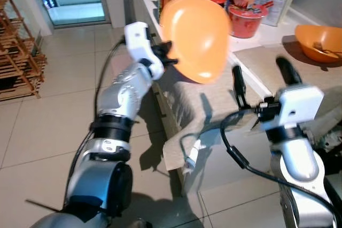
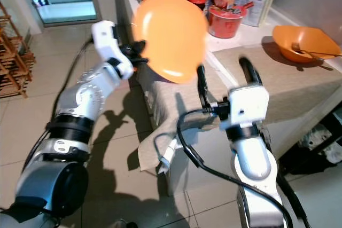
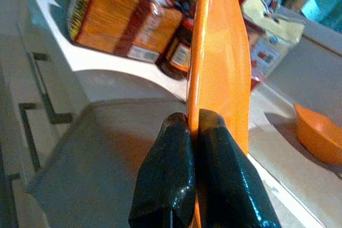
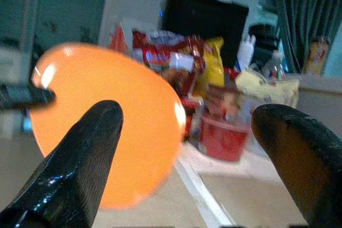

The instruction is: Setting the table

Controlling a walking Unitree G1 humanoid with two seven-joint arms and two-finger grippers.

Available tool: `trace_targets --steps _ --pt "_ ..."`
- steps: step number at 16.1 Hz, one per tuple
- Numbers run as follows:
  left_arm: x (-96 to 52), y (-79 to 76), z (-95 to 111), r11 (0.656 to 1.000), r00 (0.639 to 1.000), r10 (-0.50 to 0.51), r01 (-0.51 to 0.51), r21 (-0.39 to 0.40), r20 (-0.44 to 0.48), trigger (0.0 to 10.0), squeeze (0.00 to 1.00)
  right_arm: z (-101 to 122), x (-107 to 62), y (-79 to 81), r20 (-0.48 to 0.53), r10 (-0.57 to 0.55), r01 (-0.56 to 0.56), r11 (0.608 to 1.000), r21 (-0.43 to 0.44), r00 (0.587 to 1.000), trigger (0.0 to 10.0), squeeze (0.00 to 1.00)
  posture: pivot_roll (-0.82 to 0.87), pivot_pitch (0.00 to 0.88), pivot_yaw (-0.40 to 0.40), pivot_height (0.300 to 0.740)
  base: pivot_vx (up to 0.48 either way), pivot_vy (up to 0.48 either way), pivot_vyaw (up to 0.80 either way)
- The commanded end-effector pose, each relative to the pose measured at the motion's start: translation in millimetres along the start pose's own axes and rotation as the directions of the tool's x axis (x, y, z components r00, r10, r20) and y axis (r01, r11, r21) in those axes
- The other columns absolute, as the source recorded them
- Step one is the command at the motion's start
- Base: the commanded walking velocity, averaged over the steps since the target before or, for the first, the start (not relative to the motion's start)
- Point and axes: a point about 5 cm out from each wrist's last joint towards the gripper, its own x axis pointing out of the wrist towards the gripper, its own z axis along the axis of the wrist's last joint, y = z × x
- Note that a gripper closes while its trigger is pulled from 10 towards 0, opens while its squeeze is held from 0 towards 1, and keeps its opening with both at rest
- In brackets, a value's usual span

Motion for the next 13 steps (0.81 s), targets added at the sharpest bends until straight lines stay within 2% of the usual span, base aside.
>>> trace_targets --steps 1,3,4,8,10,13 --pt "-4.0 9.5 3.7 0.998 0.999 0.047 -0.048 0.042 0.019 0.0 0.0 -2.8 -1.8 1.7 -0.006 0.007 -0.008 1.0 -0.02 1.0 10.0 0.0 -0.13 0.0 0.028 0.74 0.0 0.0 0.0" --pt "-5.2 11.8 11.4 0.998 0.995 0.058 -0.06 0.025 0.076 0.0 0.0 -8.9 -5.1 4.5 -0.036 0.015 -0.015 1.0 -0.014 0.999 10.0 0.0 -0.12 0.001 0.026 0.74 0.0 0.0 0.0" --pt "-6.5 13.4 16.6 0.996 0.992 0.069 -0.074 0.043 0.106 0.0 0.0 -12.4 -6.2 5.1 -0.051 0.016 -0.016 1.0 -0.01 0.999 10.0 0.0 -0.12 0.002 0.025 0.74 0.0 0.0 0.0" --pt "-18.4 46.4 35.8 0.94 0.959 0.197 -0.244 0.238 0.205 0.0 0.0 -22.7 -9.9 5.0 -0.088 0.012 -0.013 1.0 -0.01 0.996 10.0 0.0 -0.11 0.005 0.021 0.74 0.0 0.0 0.0" --pt "-24.5 59.1 40.8 0.924 0.946 0.232 -0.287 0.253 0.225 0.0 0.0 -32.7 -13.9 6.0 -0.126 0.026 -0.028 1.0 -0.012 0.992 10.0 0.0 -0.11 0.005 0.018 0.74 0.0 0.0 0.0" --pt "-26.6 60.9 39.1 0.915 0.944 0.236 -0.296 0.273 0.23 0.0 0.0 -36.3 -15.0 6.2 -0.14 0.031 -0.033 0.999 -0.009 0.99 10.0 0.0 -0.1 0.005 0.016 0.74 0.0 0.0 0.0"
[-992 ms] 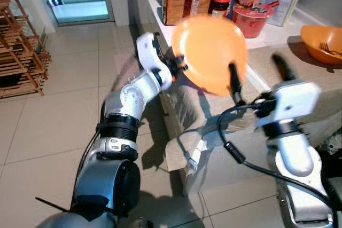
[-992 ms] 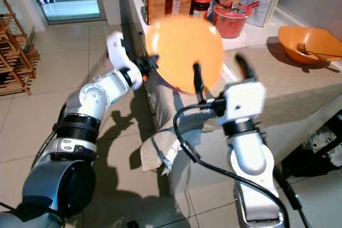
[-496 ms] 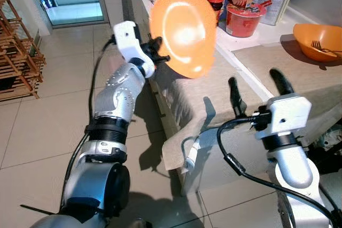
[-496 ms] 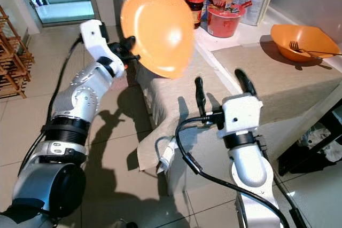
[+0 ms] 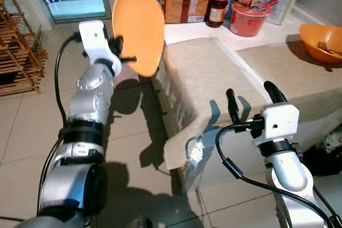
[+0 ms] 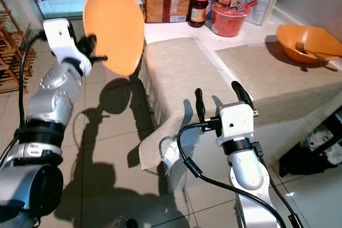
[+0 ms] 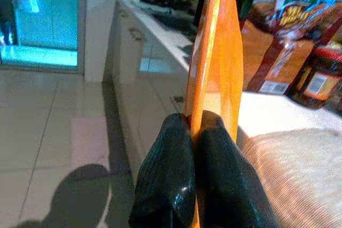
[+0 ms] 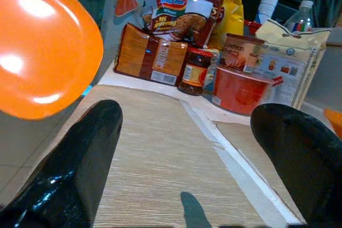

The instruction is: Setting the table

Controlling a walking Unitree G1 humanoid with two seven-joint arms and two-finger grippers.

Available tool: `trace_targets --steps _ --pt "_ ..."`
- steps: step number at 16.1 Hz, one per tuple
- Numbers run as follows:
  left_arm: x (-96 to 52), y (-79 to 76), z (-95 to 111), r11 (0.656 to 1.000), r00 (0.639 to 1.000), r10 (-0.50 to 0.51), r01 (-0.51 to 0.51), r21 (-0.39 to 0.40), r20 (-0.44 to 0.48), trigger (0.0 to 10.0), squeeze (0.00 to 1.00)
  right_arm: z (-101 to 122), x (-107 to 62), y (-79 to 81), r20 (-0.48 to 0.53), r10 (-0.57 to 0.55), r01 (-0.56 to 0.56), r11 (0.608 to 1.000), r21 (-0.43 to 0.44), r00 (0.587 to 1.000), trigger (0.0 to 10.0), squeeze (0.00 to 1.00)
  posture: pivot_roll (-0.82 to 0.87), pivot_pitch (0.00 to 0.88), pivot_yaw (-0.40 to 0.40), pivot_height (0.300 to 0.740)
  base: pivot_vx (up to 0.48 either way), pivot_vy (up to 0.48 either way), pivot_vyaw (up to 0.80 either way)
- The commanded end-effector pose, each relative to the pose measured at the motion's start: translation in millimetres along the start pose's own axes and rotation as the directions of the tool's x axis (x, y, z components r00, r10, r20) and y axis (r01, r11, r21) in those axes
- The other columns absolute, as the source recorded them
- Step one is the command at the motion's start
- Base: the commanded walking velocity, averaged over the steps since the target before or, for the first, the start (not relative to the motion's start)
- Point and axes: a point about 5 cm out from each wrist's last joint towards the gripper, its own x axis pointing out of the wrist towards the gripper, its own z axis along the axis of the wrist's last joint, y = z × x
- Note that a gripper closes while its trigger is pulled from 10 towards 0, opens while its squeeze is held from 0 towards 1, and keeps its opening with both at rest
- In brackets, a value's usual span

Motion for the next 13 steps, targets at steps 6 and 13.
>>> trace_targets --steps 6,13 --pt "-9.9 30.5 -0.9 0.979 0.999 0.024 -0.029 0.201 0.028 0.0 0.0 -13.1 -3.7 -1.0 -0.049 0.002 -0.002 1.0 0.001 0.999 10.0 0.0 -0.09 0.006 0.017 0.74 0.0 0.0 0.0" --pt "-19.9 17.9 -16.0 0.998 0.999 -0.049 0.049 0.025 0.011 0.0 0.0 -25.8 -2.5 -0.3 -0.09 0.017 -0.016 1.0 0.02 0.996 10.0 0.0 -0.08 0.0 0.006 0.74 0.0 0.0 0.0"
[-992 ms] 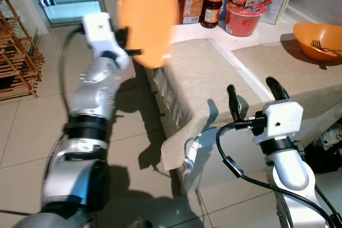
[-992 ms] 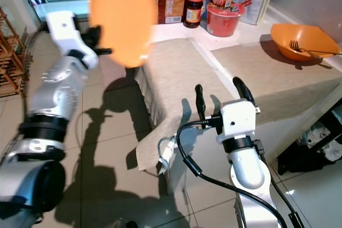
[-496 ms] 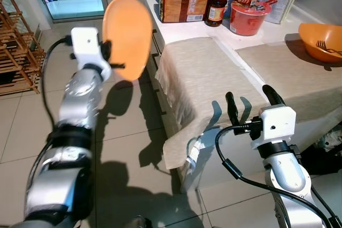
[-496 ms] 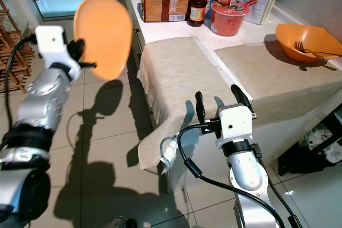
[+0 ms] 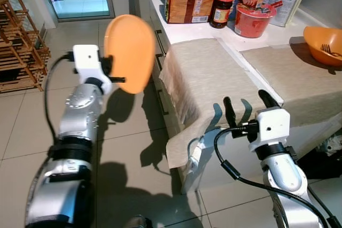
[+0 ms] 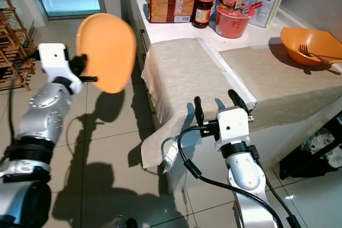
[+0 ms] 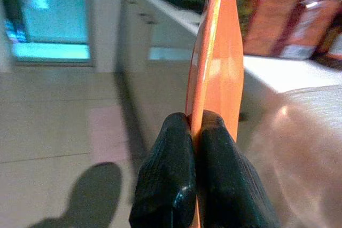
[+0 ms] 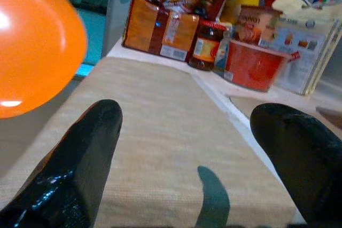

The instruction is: Setting the table

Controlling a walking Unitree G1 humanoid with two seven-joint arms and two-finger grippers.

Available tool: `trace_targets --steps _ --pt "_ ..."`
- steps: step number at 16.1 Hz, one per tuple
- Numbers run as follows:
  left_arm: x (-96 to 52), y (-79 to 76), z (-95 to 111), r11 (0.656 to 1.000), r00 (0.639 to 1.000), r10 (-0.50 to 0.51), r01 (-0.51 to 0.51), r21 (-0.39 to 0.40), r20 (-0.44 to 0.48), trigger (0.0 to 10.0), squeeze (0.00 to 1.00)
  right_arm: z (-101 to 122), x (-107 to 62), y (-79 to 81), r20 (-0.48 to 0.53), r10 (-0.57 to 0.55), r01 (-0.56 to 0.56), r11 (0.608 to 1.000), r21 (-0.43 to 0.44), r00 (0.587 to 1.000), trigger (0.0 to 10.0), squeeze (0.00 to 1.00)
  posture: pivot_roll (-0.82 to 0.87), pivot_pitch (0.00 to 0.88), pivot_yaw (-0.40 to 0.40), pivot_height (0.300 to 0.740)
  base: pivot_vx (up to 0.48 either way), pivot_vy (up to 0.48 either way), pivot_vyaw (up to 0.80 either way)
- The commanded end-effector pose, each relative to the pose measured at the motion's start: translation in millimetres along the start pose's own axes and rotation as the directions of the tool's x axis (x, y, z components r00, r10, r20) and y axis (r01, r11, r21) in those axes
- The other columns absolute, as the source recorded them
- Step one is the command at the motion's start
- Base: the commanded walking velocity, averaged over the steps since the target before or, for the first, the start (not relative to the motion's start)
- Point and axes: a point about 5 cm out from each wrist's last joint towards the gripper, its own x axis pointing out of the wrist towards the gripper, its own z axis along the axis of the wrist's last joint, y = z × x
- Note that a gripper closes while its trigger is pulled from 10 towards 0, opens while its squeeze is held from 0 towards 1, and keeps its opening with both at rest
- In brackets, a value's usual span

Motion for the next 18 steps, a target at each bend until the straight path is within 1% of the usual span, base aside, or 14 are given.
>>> trace_targets --steps 1,6,8,11,12,13,14,17,18 --pt "0.6 -5.5 13.2 0.999 0.998 -0.037 0.038 -0.02 0.059 0.0 0.0 -3.8 -0.9 -3.7 -0.011 -0.008 0.008 1.0 0.005 1.0 10.0 0.0 -0.08 0.0 0.006 0.74 -0.307 0.0 0.0" --pt "2.0 -7.6 13.6 0.998 0.997 -0.042 0.044 -0.04 0.059 0.0 0.0 -14.3 -5.4 -5.1 -0.043 -0.008 0.008 1.0 0.004 0.999 10.0 0.0 -0.08 0.0 0.004 0.74 -0.47 0.0 0.0" --pt "2.0 -8.6 13.8 0.998 0.997 -0.045 0.047 -0.037 0.06 0.0 0.0 -15.9 -6.1 -5.0 -0.048 -0.006 0.006 1.0 0.003 0.999 10.0 0.0 -0.08 0.0 0.003 0.74 -0.467 0.0 0.0" --pt "2.0 -15.3 14.7 0.997 0.995 -0.069 0.071 -0.031 0.072 0.0 0.0 -18.1 -7.8 -4.4 -0.06 -0.003 0.003 1.0 0.007 0.998 10.0 0.0 -0.08 0.0 0.004 0.74 0.0 0.0 0.0" --pt "1.8 -16.6 14.5 0.997 0.995 -0.072 0.074 -0.03 0.072 0.0 0.0 -18.4 -8.4 -3.6 -0.057 -0.001 0.003 0.999 0.033 0.998 10.0 0.0 -0.09 0.0 0.004 0.74 0.0 0.0 0.0" --pt "1.7 -17.6 14.5 0.997 0.994 -0.076 0.078 -0.024 0.073 0.0 0.0 -16.4 -8.7 -0.7 -0.046 0.024 -0.022 0.999 0.043 0.999 10.0 0.0 -0.09 0.0 0.005 0.74 0.0 0.0 -0.6" --pt "1.8 -18.2 14.8 0.997 0.994 -0.078 0.08 -0.022 0.074 0.0 0.0 -15.9 -8.5 -0.2 -0.047 0.027 -0.025 0.999 0.04 0.999 10.0 0.0 -0.08 0.0 0.006 0.74 0.0 0.0 -0.56" --pt "0.6 -22.5 16.3 0.995 0.992 -0.095 0.095 0.0 0.084 0.0 0.0 -17.8 -8.9 -1.4 -0.054 0.019 -0.016 0.999 0.049 0.998 10.0 0.0 -0.08 0.0 0.006 0.74 0.0 0.0 -0.47" --pt "-1.2 -24.0 15.3 0.995 0.991 -0.102 0.102 -0.002 0.084 0.0 0.0 -20.5 -8.5 -2.5 -0.07 0.009 -0.006 0.999 0.043 0.998 10.0 0.0 -0.08 0.0 0.006 0.74 0.0 -0.289 -0.43"
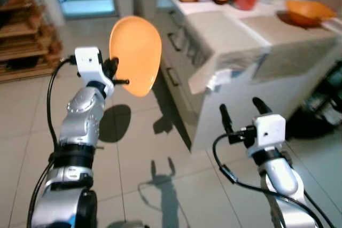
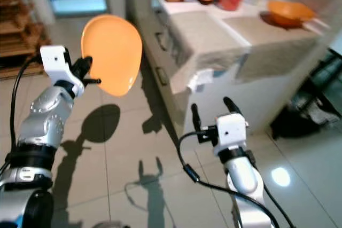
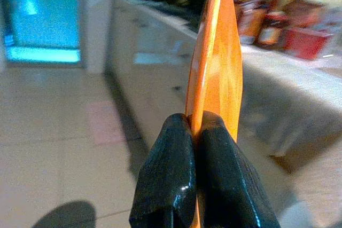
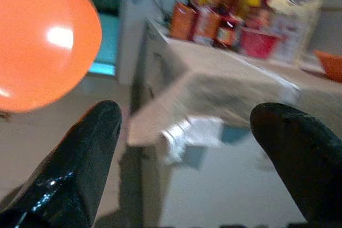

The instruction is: Setting the table

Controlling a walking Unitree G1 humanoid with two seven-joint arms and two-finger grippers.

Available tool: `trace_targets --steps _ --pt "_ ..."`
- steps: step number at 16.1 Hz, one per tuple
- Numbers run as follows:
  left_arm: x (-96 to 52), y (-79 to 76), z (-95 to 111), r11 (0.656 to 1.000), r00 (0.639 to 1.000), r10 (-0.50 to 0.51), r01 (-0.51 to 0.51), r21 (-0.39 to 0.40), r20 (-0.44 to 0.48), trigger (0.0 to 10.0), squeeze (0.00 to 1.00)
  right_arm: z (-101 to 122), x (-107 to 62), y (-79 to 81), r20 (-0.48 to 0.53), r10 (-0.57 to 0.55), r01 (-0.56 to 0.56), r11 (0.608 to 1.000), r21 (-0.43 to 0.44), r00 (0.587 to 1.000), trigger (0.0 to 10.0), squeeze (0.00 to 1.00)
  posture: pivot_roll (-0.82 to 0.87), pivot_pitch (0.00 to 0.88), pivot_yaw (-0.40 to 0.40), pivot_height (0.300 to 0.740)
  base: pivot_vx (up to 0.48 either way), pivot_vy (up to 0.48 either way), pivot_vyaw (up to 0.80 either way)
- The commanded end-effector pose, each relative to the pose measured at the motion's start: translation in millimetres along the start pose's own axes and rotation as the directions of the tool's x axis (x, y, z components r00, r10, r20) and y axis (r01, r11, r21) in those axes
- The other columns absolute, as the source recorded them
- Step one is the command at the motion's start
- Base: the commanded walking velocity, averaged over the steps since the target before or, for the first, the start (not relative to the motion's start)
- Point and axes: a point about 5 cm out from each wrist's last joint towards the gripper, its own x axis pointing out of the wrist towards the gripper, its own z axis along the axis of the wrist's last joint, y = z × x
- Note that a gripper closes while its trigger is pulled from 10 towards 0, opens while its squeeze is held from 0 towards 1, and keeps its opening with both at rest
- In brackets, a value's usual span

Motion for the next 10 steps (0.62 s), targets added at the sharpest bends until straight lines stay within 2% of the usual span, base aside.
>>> trace_targets --steps 1,5,10 --pt "4.2 -17.6 12.3 0.998 0.996 -0.067 0.066 0.009 0.055 0.0 0.0 -5.4 -1.8 -6.1 -0.032 -0.032 0.032 0.999 -0.003 0.999 10.0 0.0 -0.08 0.0 0.005 0.74 0.0 -0.48 0.0" --pt "1.6 -24.0 10.5 0.997 0.995 -0.083 0.083 0.01 0.06 0.0 0.0 -7.4 -0.7 -6.7 -0.043 -0.031 0.031 1.0 0.0 0.999 10.0 0.0 -0.08 0.0 0.004 0.74 0.0 -0.48 0.0" --pt "1.0 -34.7 8.4 0.992 0.992 -0.114 0.111 0.059 0.049 0.0 0.0 -6.8 1.4 -7.2 -0.041 -0.032 0.032 0.999 0.001 0.999 10.0 0.0 -0.08 0.0 0.008 0.74 0.0 -0.48 0.55"
